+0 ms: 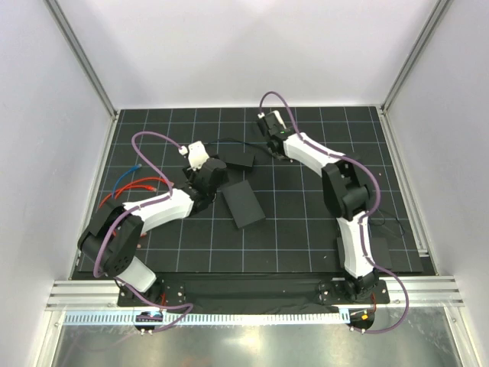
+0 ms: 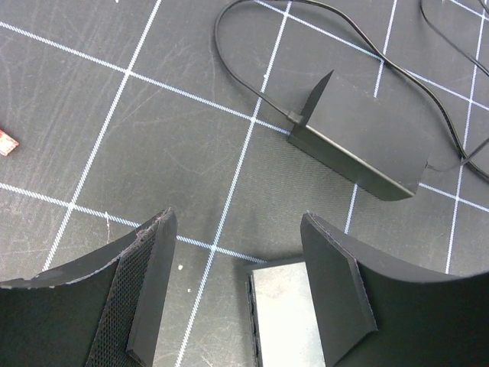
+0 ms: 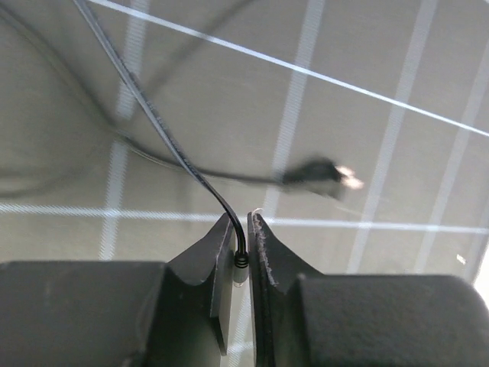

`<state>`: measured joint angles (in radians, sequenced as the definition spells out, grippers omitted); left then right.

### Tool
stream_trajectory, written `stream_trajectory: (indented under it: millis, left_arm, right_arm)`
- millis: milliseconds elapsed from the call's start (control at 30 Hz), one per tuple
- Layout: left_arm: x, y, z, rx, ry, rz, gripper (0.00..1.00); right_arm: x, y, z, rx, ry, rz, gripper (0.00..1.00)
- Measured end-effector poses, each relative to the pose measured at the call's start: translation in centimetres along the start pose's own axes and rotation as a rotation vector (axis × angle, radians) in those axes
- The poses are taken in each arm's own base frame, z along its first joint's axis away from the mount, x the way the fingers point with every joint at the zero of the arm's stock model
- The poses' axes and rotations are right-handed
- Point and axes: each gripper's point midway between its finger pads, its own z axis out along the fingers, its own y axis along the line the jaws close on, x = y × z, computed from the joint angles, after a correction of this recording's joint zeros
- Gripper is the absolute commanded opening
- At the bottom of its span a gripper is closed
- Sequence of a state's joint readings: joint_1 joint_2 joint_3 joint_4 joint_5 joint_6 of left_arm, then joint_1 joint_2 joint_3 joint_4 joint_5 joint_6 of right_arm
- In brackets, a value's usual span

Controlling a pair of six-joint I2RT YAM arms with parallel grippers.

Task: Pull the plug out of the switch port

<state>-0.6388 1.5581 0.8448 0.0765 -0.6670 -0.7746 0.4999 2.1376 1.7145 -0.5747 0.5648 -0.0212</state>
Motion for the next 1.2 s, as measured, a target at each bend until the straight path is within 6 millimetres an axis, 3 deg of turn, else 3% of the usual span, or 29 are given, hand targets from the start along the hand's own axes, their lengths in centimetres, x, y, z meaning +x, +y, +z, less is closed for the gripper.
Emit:
stream_trajectory:
  millis: [200,333,433,533,600,700,767,867,900,933,1000,1200]
  left_arm:
    - [0.1,0.0,0.1,0.007,0.012,-0.004,0.67]
    - [0.8,-0.3,0.7,0.037,0.057,0.029,0.64]
    - [1.4,-1.6,1.7,0.071,0.101,0.090,0.61]
    - [1.5,-3.7,2.4,0.134,0.134,0.170,0.58]
    - [1.4,-4.9,2.5,0.178,0.150,0.220,0.49]
    - [1.1,-5.9,2.6,0.223,0.156,0.266,0.47]
    - [1.1,-5.9,2.6,0.235,0.163,0.292,0.46]
    - [1.8,-5.5,3.0,0.228,0.195,0.331,0.44]
    - [2.1,-5.4,3.3,0.222,0.210,0.344,0.41]
    - [2.4,-5.3,3.7,0.215,0.225,0.357,0.41]
    - [3.0,-5.3,4.4,0.202,0.249,0.382,0.39]
    - [4.4,-4.5,5.5,0.171,0.310,0.406,0.38]
  right_arm:
    - [-0.1,3.5,2.4,-0.039,0.034,-0.005,0.43]
    - [0.7,3.4,2.3,-0.028,0.067,0.036,0.60]
    - [1.3,3.2,1.5,-0.026,0.080,0.090,0.62]
    - [3.0,2.2,-0.7,-0.041,0.103,0.147,0.61]
    - [4.7,1.6,-3.3,-0.084,0.109,0.209,0.61]
    - [7.2,1.2,-8.2,-0.190,0.089,0.312,0.62]
    - [8.4,1.4,-11.6,-0.264,0.058,0.374,0.59]
    - [9.8,3.5,-15.5,-0.385,0.012,0.428,0.46]
    - [10.3,4.6,-16.4,-0.428,0.007,0.438,0.31]
    - [11.2,5.7,-17.1,-0.461,0.014,0.437,0.25]
    - [13.5,8.1,-17.9,-0.519,0.045,0.443,0.16]
    - [19.9,12.6,-17.0,-0.562,0.170,0.464,0.14]
